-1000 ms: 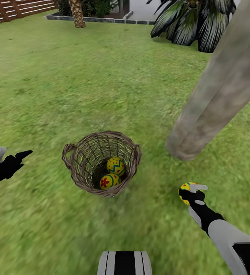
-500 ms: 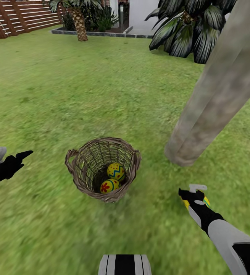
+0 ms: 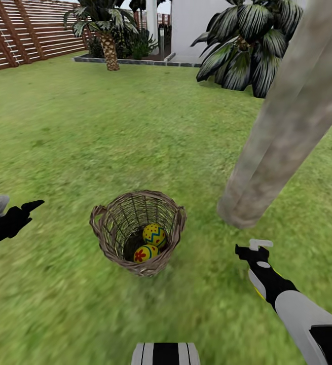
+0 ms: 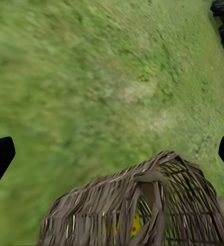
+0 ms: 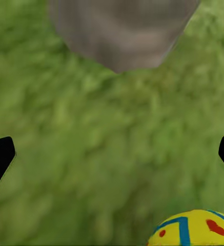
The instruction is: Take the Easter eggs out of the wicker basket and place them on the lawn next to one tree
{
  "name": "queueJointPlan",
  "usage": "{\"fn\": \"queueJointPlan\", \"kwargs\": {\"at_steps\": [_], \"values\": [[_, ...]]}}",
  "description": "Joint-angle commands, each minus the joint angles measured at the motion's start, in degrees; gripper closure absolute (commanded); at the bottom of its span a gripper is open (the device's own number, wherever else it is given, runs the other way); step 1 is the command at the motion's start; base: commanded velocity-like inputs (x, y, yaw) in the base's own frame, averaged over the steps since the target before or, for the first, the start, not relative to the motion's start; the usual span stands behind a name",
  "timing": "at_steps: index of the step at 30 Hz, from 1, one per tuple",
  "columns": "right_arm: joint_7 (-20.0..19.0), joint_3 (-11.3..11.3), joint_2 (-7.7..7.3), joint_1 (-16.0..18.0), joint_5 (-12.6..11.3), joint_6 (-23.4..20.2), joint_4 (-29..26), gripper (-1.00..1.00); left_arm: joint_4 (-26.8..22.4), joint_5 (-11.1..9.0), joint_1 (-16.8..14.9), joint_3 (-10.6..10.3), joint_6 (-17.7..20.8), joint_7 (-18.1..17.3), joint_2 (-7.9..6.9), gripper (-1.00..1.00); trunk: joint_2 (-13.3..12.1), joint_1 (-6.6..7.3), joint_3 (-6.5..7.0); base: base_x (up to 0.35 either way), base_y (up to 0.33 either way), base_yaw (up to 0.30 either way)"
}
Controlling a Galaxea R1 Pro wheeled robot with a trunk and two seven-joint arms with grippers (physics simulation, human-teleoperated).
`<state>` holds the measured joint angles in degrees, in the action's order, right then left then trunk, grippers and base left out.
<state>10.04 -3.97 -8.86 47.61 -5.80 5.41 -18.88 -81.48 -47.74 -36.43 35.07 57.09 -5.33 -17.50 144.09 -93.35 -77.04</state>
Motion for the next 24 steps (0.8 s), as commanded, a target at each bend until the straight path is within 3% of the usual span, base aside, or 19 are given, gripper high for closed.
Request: {"fn": "queueJointPlan", "kwargs": {"at_steps": [1,3,5,6,12,18,21,24], "values": [[0.1,-0.5,-0.03,0.0,-0.6,0.1,0.1,-1.0,0.0,0.5,0.0,0.1,0.3,-0.6,0.01,-1.0,0.0,0.03,0.19,0.0,0.0,0.0],[-3.0,-0.6,-0.05,0.0,-0.6,-3.0,0.1,-1.0,0.0,0.5,0.0,0.1,0.3,-0.6,0.01,-1.0,0.0,0.08,0.63,0.0,0.0,0.0],[-13.3,-0.4,-0.19,0.0,-0.5,-10.3,-0.1,-1.0,0.0,0.5,0.0,0.1,0.3,-0.6,0.01,-1.0,-0.1,0.14,1.08,0.0,0.0,0.0],[-16.9,-0.4,-0.27,0.0,-0.5,-11.8,-0.2,-1.0,0.0,0.5,0.0,0.1,0.3,-0.6,0.01,-1.0,-0.1,0.16,1.3,0.0,0.0,0.0],[-38.1,-0.3,-0.5,0.0,-0.5,-13.5,-0.8,-1.0,0.0,0.5,0.0,0.1,0.3,-0.6,0.01,-1.0,-0.1,0.32,2.63,0.0,0.0,0.0],[-46.3,-0.3,-0.74,0.0,-0.6,-13.7,-2.8,-1.0,0.1,0.5,0.0,0.1,0.2,-0.5,0.1,-1.0,-0.2,0.47,3.96,0.0,0.0,0.0],[-52.1,0.3,-1.6,0.0,-1.0,-17.9,-5.6,-1.0,0.1,0.5,0.0,0.1,0.2,-0.5,0.1,-1.0,-0.3,0.55,4.62,0.0,0.0,0.0],[-55.0,2.0,-2.68,0.0,-2.1,-20.1,-8.4,-1.0,0.1,0.6,0.0,-0.9,0.2,-0.4,0.27,-1.0,-0.3,0.63,5.29,0.0,0.0,0.0]]}}
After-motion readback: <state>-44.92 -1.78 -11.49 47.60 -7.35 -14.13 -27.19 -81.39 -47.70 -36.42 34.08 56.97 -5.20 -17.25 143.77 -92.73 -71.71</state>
